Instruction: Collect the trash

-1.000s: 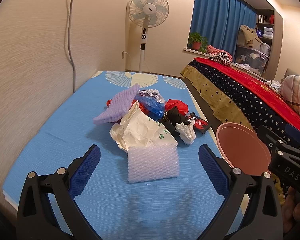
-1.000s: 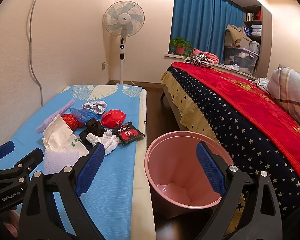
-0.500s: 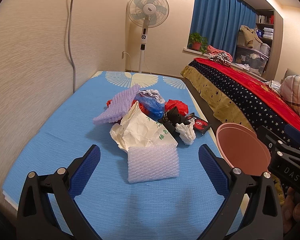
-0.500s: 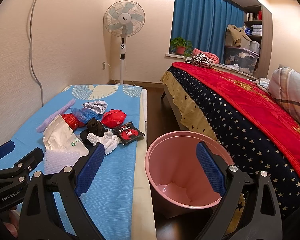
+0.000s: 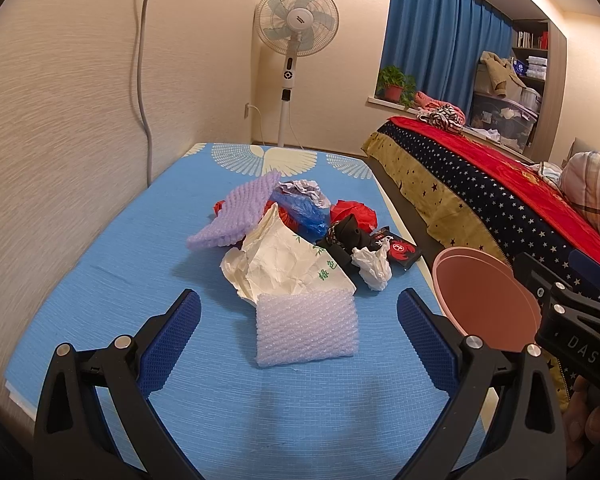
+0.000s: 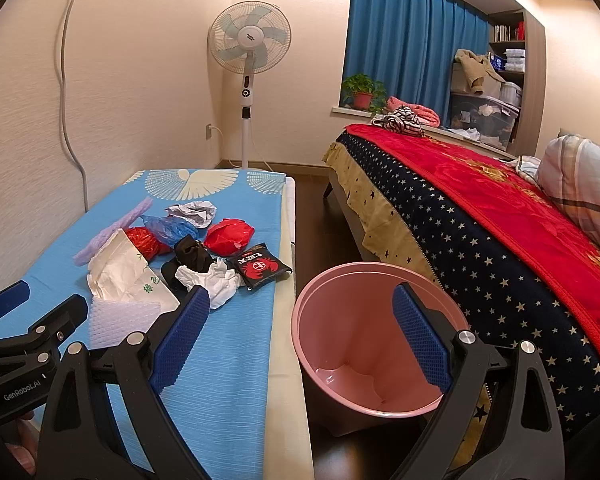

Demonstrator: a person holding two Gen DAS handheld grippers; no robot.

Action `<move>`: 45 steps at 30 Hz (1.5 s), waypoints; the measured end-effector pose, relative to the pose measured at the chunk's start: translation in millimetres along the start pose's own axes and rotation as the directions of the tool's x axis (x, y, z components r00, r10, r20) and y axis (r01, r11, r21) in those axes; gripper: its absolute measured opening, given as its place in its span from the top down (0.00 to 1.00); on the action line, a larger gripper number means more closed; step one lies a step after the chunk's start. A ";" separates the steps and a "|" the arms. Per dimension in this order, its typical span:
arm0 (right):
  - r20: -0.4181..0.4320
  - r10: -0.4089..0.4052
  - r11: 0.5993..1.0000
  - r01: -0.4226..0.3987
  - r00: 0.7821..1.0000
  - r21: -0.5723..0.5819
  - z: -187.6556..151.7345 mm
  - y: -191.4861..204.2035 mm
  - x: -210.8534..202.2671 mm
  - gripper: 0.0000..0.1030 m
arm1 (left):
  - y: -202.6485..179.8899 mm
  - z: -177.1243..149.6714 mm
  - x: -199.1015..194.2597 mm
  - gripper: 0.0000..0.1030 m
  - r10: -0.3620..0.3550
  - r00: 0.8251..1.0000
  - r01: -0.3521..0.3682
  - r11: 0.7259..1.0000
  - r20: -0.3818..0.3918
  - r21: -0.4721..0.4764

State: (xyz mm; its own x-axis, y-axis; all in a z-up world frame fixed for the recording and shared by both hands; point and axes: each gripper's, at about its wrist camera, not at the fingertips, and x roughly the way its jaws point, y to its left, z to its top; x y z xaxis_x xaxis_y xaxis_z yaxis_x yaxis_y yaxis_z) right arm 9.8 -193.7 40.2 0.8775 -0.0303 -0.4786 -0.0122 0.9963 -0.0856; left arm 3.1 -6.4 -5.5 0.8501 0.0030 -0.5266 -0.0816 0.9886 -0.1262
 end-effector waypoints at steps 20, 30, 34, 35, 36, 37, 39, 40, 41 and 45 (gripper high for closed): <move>-0.108 0.192 0.976 -0.179 0.975 0.122 0.8 0.6 46.3 0.60 | 18.7 -4.4 32.0 0.21 0.030 0.995 -0.037 0.997 -0.092 -0.070; -0.152 0.311 0.940 -0.281 0.938 0.193 5.9 12.4 95.5 0.60 | 38.6 -18.1 66.6 0.21 0.047 0.980 -0.074 0.988 -0.195 -0.133; -0.179 0.355 0.923 -0.314 0.918 0.221 6.5 22.0 116.6 0.59 | 42.2 -21.1 72.7 0.26 0.028 0.977 -0.059 0.988 -0.209 -0.145; -0.189 0.367 0.919 -0.323 0.911 0.225 6.7 25.5 122.6 0.59 | 42.5 -21.9 74.2 0.28 0.019 0.976 -0.051 0.988 -0.215 -0.144; -0.193 0.371 0.917 -0.326 0.908 0.229 6.6 27.3 125.5 0.59 | 42.3 -22.6 75.6 0.31 0.010 0.975 -0.042 0.989 -0.220 -0.142; -0.200 0.381 0.913 -0.332 0.903 0.237 6.2 29.5 130.5 0.58 | 41.6 -22.5 77.1 0.34 -0.001 0.974 -0.032 0.990 -0.226 -0.140; -0.217 0.397 0.906 -0.343 0.892 0.247 4.2 34.2 139.3 0.58 | 40.5 -23.8 79.1 0.40 -0.020 0.972 -0.013 0.990 -0.235 -0.138; -0.224 0.405 0.903 -0.350 0.886 0.251 3.5 36.6 142.2 0.58 | 40.3 -23.7 79.9 0.45 -0.029 0.970 -0.005 0.990 -0.240 -0.140; -0.234 0.413 0.900 -0.356 0.880 0.251 2.6 39.6 146.1 0.58 | 39.8 -23.8 80.6 0.47 -0.037 0.969 0.002 0.990 -0.244 -0.140; -0.262 0.431 0.893 -0.367 0.864 0.260 -0.1 46.9 156.9 0.58 | 35.2 -25.2 82.9 0.64 -0.069 0.964 0.036 0.991 -0.258 -0.132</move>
State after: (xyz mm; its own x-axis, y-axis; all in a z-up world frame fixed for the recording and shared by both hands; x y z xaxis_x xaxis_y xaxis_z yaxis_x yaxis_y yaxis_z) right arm 146.8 -151.8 -38.9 0.6272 0.3819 -0.6787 -0.2085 0.9220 0.3262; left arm 57.6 24.9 -74.7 0.6904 -0.1043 -0.7159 -0.1193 0.9596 -0.2549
